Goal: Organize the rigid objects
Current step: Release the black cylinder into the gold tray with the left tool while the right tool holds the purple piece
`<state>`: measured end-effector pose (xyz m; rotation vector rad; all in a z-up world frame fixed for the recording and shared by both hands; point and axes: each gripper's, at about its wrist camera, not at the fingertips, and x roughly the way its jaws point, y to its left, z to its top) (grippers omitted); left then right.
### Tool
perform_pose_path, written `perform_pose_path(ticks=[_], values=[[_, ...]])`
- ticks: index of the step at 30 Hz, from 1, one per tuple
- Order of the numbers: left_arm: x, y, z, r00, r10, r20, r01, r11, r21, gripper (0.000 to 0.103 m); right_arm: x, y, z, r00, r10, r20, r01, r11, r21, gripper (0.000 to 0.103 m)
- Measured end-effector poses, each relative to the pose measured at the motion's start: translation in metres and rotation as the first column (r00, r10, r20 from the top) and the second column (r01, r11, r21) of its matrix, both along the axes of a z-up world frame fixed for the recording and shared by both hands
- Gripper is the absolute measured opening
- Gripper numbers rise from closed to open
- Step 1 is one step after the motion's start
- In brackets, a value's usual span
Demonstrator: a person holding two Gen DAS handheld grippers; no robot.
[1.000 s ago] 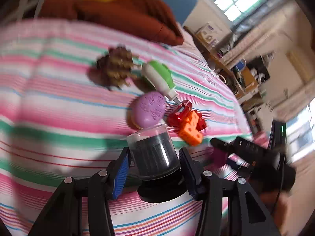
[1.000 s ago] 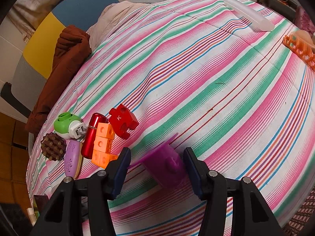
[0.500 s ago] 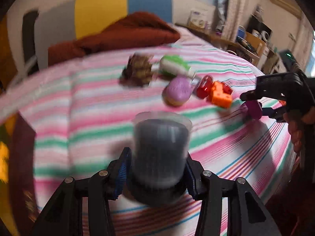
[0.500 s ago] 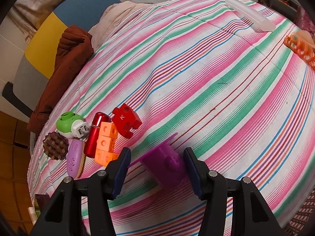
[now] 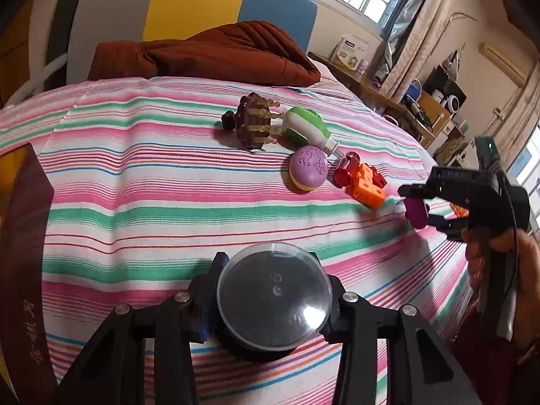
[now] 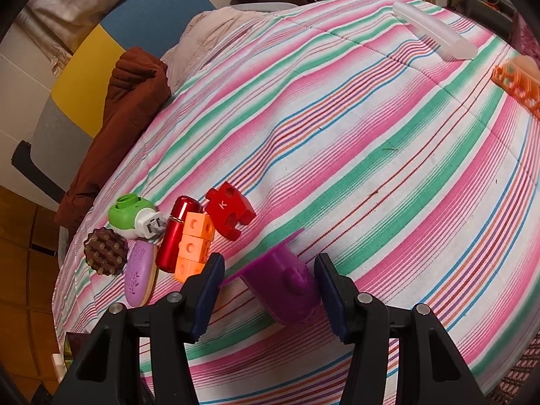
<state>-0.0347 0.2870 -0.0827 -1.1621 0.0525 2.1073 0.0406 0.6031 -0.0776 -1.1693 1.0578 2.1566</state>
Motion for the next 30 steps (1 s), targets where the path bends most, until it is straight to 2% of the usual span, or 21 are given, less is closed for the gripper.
perform_pose_path(ticks=[10,17,23,30], values=[[0.028,-0.026,0.010,0.998,-0.042,-0.042,0.042,0.999,0.010,0.043,-0.003,-0.005,0.002,0.999,0.032,-0.030,-0.032,0.999,-0.012,0.056],[0.042,-0.053,0.031,0.995,-0.060,-0.074,0.065,0.996,0.067,0.043,-0.011,-0.015,0.005,0.995,0.086,-0.055,-0.087,0.996,-0.002,0.056],[0.042,-0.079,0.051,0.994,-0.031,-0.108,0.043,0.993,0.114,0.043,-0.010,-0.015,0.006,0.994,0.086,-0.074,-0.087,0.996,-0.005,0.056],[0.031,-0.128,0.065,0.990,0.074,-0.118,-0.055,0.987,0.150,0.043,-0.011,-0.015,0.005,0.995,0.078,-0.058,-0.078,0.997,0.004,0.056]])
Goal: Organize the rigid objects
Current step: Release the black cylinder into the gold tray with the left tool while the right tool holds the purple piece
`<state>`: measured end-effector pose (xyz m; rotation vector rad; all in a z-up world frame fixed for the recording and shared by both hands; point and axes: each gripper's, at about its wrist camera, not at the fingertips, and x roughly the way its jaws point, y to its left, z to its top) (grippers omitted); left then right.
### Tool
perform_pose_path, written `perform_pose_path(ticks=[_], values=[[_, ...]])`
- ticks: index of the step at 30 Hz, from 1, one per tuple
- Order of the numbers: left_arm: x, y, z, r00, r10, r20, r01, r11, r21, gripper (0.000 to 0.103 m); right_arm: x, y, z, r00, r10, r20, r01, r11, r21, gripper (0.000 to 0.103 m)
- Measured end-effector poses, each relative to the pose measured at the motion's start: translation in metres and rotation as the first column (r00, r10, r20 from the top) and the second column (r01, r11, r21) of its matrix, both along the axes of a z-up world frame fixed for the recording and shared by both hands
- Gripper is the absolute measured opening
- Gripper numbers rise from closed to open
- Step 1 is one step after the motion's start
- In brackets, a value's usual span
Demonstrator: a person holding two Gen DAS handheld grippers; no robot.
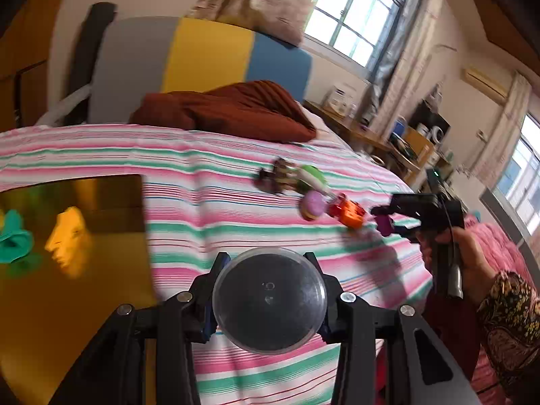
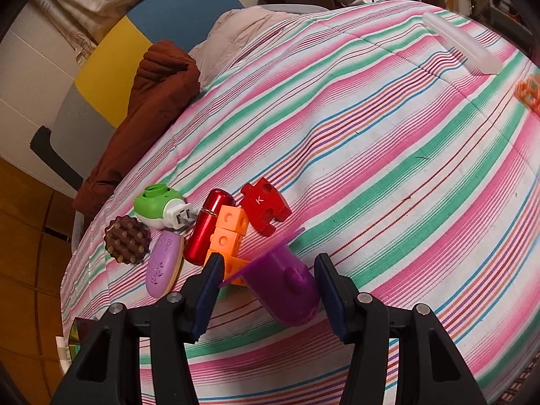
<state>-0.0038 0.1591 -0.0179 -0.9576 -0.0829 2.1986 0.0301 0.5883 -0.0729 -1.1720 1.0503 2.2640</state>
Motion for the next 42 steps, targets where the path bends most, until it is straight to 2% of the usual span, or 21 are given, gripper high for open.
perform_pose_path(ticks=[7,11,16,20,23,25,28,30,33,35,38,42], values=[[-0.022,-0.059,-0.005,0.988,0.155,0.018,-0.155,0.988,-0.006,0.043,-0.004,-0.006,0.005,1.000,0.018,0.018,-0.019,0.998,0.067,0.056],[-0.038,-0.098,-0.011,0.965,0.258,0.043,-0.257,0.966,-0.017,0.043,-0.005,-0.015,0.017,0.999,0.043,-0.006,-0.042,0.989,0.144,0.056],[-0.059,-0.137,-0.028,0.927,0.361,0.100,-0.355,0.932,-0.070,0.043,-0.013,-0.036,0.031,0.993,0.120,-0.021,-0.111,0.963,0.245,0.056],[-0.075,-0.159,-0.047,0.895,0.427,0.133,-0.405,0.900,-0.163,0.043,-0.018,-0.047,0.032,0.985,0.170,-0.015,-0.160,0.950,0.266,0.056],[-0.085,-0.172,-0.057,0.877,0.455,0.155,-0.426,0.885,-0.186,0.043,-0.020,-0.048,0.028,0.984,0.177,0.003,-0.171,0.950,0.262,0.056],[-0.089,-0.179,-0.060,0.869,0.462,0.177,-0.434,0.884,-0.175,0.043,-0.019,-0.047,0.027,0.985,0.172,0.002,-0.167,0.952,0.255,0.056],[-0.096,-0.182,-0.062,0.862,0.477,0.172,-0.436,0.871,-0.225,0.044,-0.017,-0.044,0.027,0.987,0.158,-0.001,-0.153,0.957,0.246,0.056],[-0.098,-0.187,-0.064,0.844,0.506,0.177,-0.461,0.854,-0.243,0.044,-0.016,-0.043,0.027,0.988,0.153,-0.001,-0.148,0.960,0.239,0.056],[-0.097,-0.196,-0.065,0.812,0.555,0.180,-0.505,0.823,-0.258,0.052,-0.018,-0.045,0.027,0.988,0.156,0.008,-0.153,0.956,0.249,0.056],[-0.092,-0.202,-0.061,0.790,0.594,0.150,-0.550,0.796,-0.253,0.060,-0.019,-0.047,0.027,0.986,0.164,0.016,-0.163,0.952,0.260,0.056],[-0.078,-0.213,-0.050,0.764,0.639,0.089,-0.613,0.762,-0.209,0.060,-0.021,-0.052,0.027,0.983,0.182,0.025,-0.182,0.944,0.274,0.056],[-0.063,-0.220,-0.042,0.754,0.653,0.066,-0.640,0.754,-0.147,0.060,-0.023,-0.057,0.029,0.980,0.197,0.034,-0.198,0.931,0.308,0.056]])
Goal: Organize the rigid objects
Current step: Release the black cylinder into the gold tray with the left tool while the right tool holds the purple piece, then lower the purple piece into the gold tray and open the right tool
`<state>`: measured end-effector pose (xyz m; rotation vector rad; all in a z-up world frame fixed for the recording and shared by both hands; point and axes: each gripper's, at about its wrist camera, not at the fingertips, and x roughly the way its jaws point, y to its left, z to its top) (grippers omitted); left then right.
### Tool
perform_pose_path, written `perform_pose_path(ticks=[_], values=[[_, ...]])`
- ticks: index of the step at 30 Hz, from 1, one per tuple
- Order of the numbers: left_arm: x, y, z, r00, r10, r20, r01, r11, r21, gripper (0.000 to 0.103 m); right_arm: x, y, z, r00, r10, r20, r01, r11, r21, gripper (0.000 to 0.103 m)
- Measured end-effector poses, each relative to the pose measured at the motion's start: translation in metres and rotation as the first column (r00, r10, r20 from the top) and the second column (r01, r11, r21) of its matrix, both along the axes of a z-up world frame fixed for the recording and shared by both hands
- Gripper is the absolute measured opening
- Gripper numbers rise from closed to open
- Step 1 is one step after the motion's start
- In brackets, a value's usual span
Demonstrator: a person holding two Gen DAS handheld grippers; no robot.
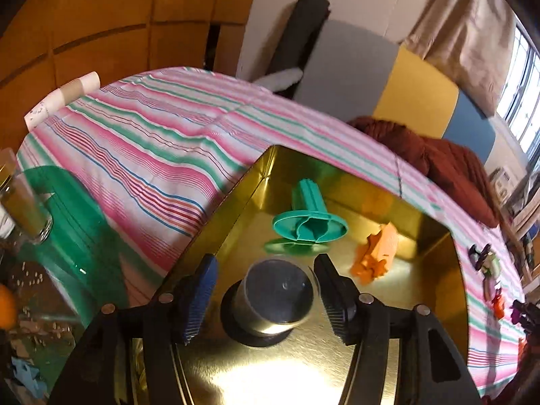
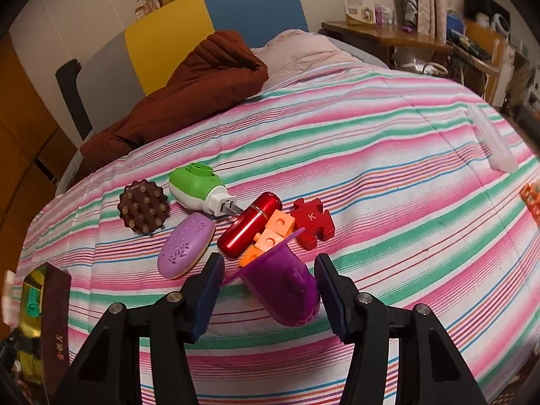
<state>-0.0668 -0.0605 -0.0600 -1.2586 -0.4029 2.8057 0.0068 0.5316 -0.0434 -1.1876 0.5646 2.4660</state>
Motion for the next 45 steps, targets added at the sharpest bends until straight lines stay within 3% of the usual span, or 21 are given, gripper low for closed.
perform_pose_path(ticks=[5,12,20,24,32,36,40,45], values=[[0.011,0.000,0.002,0.999,-0.031,-0.027,0.032,0.997,0.066,0.060,-0.010,-0.023,0.005,0.996,0.072,0.052,-0.077,0.992,0.101,0.056],[0.032,0.015,0.005,0.991,-0.115,-0.071,0.119,0.991,0.063,0.060,-0.029,-0.095,0.022,0.966,0.259,0.015,-0.260,0.965,0.038,0.056],[0.050,0.029,0.011,0.976,-0.181,-0.119,0.187,0.982,0.039,0.060,-0.049,-0.204,0.035,0.875,0.482,-0.050,-0.483,0.875,-0.027,0.056],[0.057,0.031,0.012,0.971,-0.198,-0.132,0.203,0.979,0.029,0.060,-0.053,-0.259,0.038,0.814,0.576,-0.071,-0.579,0.814,-0.033,0.056],[0.066,0.027,0.011,0.972,-0.196,-0.132,0.201,0.979,0.023,0.060,-0.064,-0.353,0.029,0.693,0.720,-0.048,-0.721,0.693,-0.018,0.056],[0.070,0.026,0.011,0.972,-0.197,-0.128,0.199,0.980,0.006,0.060,-0.072,-0.397,0.015,0.642,0.767,0.005,-0.767,0.642,-0.029,0.056],[0.073,0.023,0.010,0.973,-0.195,-0.121,0.195,0.981,-0.008,0.060,-0.086,-0.428,-0.005,0.618,0.783,0.071,-0.783,0.621,-0.033,0.056],[0.074,0.016,0.007,0.978,-0.180,-0.107,0.180,0.984,-0.005,0.060,-0.107,-0.442,-0.018,0.630,0.771,0.093,-0.765,0.637,-0.094,0.057]])
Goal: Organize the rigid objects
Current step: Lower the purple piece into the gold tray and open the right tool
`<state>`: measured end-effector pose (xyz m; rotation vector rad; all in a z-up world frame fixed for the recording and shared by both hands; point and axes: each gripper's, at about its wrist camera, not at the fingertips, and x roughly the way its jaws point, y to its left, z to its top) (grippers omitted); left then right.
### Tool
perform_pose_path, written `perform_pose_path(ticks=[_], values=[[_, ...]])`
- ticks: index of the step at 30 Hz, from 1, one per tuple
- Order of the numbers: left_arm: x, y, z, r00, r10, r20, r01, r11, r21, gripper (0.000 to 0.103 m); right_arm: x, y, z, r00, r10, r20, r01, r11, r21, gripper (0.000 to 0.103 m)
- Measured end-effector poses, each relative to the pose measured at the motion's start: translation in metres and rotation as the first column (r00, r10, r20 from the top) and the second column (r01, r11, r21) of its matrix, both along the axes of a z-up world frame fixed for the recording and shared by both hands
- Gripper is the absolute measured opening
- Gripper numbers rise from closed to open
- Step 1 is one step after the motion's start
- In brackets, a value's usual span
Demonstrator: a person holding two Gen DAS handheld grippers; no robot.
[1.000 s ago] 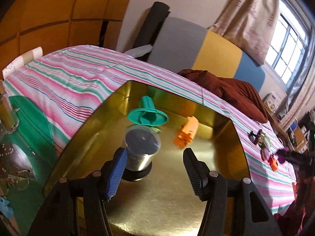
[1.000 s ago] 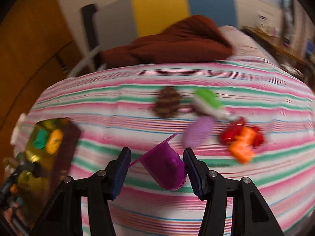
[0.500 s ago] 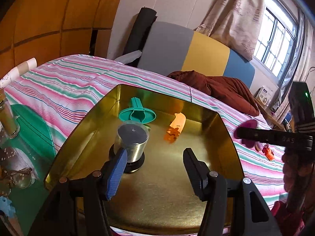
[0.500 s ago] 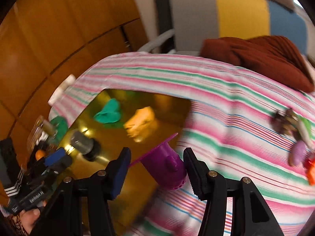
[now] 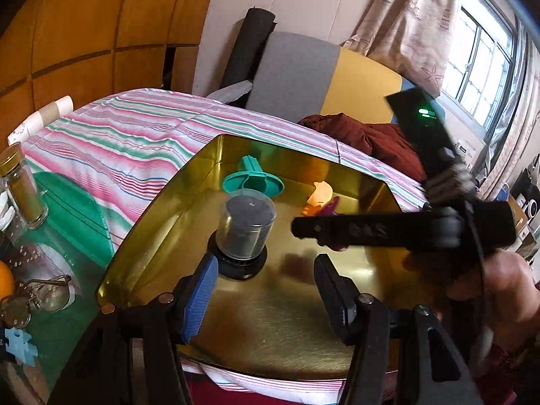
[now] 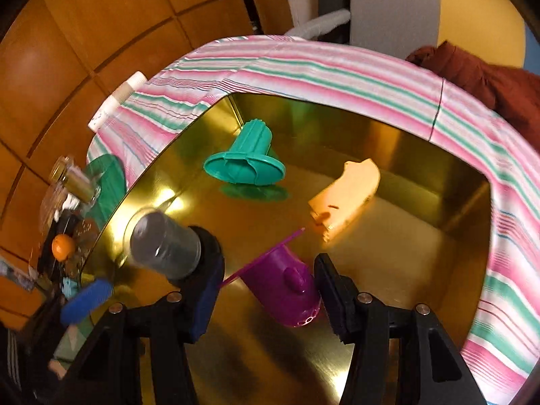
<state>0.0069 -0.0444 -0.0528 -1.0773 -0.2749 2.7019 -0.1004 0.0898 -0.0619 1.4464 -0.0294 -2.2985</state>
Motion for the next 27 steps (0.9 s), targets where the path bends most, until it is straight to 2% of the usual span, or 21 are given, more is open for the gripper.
perform_pose_path(ticks=[3,6,9,14,16,22,27], values=[[0.000,-0.002,-0.001,1.000,0.003,0.004,-0.003,1.000,0.002,0.060,-0.012,-0.004,-0.003,0.999,-0.029,0.023,0.029,0.999,-0.030,0.057],[0.001,-0.001,-0.002,1.000,0.000,0.010,0.000,1.000,0.003,0.060,-0.018,-0.002,-0.001,0.998,-0.067,0.019,0.068,0.995,-0.076,0.064],[0.001,-0.001,-0.002,1.000,-0.005,0.008,0.005,1.000,-0.001,0.060,-0.012,0.001,0.006,0.997,-0.082,-0.014,0.080,0.992,-0.095,0.065],[0.001,0.002,-0.003,1.000,-0.015,0.009,0.015,1.000,0.002,0.060,0.008,0.006,0.022,0.993,-0.081,-0.088,0.076,0.995,-0.057,0.068],[0.001,0.003,-0.004,1.000,-0.020,0.011,0.020,1.000,-0.001,0.060,0.015,0.013,0.026,0.991,-0.090,-0.099,0.085,0.995,-0.061,0.072],[0.002,0.013,-0.004,0.999,-0.047,0.014,0.047,0.999,-0.007,0.060,0.034,0.032,0.037,0.988,-0.108,-0.112,0.101,0.993,-0.063,0.074],[0.006,0.023,-0.003,0.997,-0.075,0.009,0.075,0.997,-0.021,0.060,0.049,0.047,0.047,0.979,-0.116,-0.168,0.120,0.993,0.011,0.075]])
